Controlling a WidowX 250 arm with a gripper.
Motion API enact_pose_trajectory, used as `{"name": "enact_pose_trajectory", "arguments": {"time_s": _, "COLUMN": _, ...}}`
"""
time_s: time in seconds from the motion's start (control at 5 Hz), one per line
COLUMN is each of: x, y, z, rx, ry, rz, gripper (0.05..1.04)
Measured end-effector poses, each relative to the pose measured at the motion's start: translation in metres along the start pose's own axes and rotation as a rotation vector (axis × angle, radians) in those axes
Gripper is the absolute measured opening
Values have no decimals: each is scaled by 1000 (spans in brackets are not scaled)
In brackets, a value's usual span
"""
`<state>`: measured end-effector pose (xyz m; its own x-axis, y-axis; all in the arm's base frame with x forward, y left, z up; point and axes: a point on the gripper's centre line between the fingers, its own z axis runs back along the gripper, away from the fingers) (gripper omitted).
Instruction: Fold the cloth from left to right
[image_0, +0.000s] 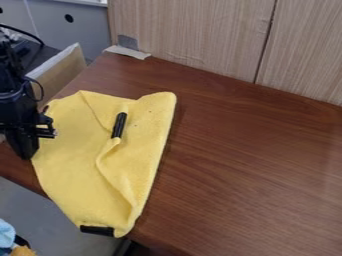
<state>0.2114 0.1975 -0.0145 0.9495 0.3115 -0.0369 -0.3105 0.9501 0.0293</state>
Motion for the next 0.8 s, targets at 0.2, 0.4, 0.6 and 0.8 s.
{"name": "enact_pose_trajectory", "arguments": {"time_s": 0.2, "x": 1, "y": -3, "z": 1, "rx": -4, "ry": -2, "rz": -8, "gripper": 52}}
{"name": "enact_pose_trajectory", "arguments": {"time_s": 0.4, "x": 9, "y": -8, "z": 12, "rx": 3, "ry": -27, "rz": -39, "gripper": 52}}
{"name": "enact_pose_trajectory", "arguments": {"time_s": 0.6, "x": 22, "y": -24, "z": 29, "rx": -12, "ry": -62, "rz": -96, "gripper": 52}}
{"name": "enact_pose_trajectory", "arguments": {"time_s": 0.8, "x": 36, "y": -49, "z": 54, "rx": -24, "ry": -128, "rz": -175, "gripper": 52}}
